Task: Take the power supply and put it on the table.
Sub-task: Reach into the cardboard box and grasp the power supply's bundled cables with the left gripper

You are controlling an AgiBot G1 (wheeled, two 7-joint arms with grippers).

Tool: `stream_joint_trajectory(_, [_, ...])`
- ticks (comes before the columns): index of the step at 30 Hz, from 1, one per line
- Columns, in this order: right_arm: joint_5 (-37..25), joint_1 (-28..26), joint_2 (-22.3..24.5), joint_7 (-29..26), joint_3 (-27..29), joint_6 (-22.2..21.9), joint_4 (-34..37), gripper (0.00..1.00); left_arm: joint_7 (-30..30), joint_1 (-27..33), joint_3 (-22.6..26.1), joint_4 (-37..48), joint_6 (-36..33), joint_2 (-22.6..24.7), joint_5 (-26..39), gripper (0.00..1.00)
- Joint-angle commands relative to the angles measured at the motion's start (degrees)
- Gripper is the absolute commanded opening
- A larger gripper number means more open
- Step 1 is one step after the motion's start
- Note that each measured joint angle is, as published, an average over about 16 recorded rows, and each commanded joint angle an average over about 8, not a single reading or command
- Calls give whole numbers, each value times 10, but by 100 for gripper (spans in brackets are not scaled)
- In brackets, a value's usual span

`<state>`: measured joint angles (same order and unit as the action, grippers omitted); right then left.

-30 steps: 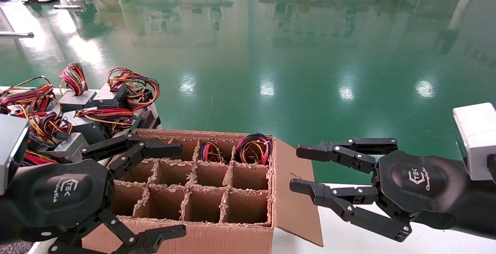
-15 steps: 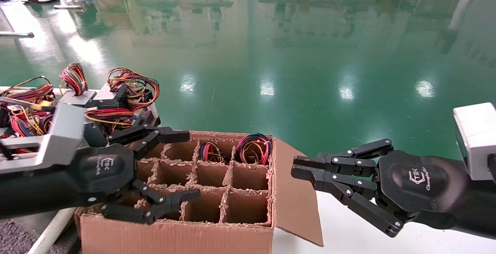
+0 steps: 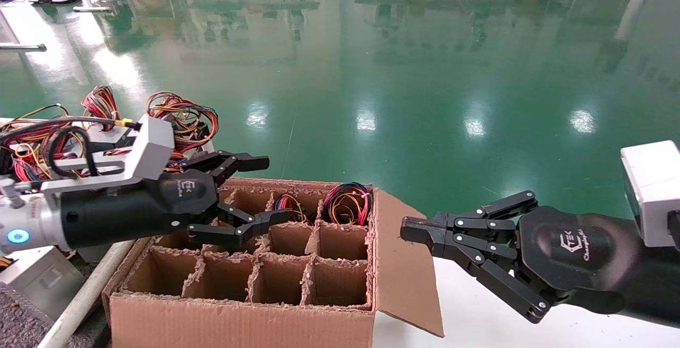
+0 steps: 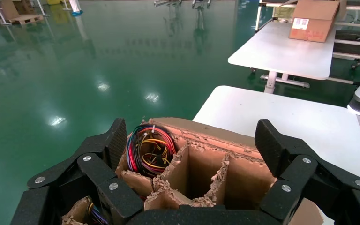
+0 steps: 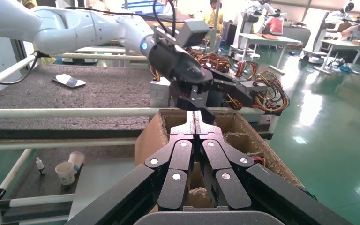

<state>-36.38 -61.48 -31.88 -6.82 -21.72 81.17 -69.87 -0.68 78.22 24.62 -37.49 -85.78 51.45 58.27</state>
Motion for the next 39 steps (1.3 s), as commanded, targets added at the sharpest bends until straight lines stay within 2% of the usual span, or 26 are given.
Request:
stream_joint_trajectory(1, [0, 0, 0, 0, 0, 0, 0, 5, -15, 12, 5, 35, -6, 13, 7, 100])
stream_joint_trajectory(8, [0, 0, 0, 0, 0, 0, 0, 93, -64, 39, 15, 126, -21, 44, 21, 100])
stream_joint_trajectory(9, [0, 0, 0, 0, 0, 0, 0, 100, -70, 43, 16, 136, -24, 48, 23, 100])
stream_joint_trajectory(16, [0, 0, 0, 0, 0, 0, 0, 100, -88, 57, 24, 159, -38, 57, 33, 100])
stream_joint_trajectory(24, [0, 0, 0, 0, 0, 0, 0, 100, -95, 52, 26, 155, -20, 64, 37, 100])
stream_joint_trajectory(31, [0, 0, 0, 0, 0, 0, 0, 100, -136, 61, 31, 176, 14, 92, 51, 100])
stream_joint_trajectory(39, [0, 0, 0, 0, 0, 0, 0, 100, -195, 81, 42, 238, 37, 122, 74, 100])
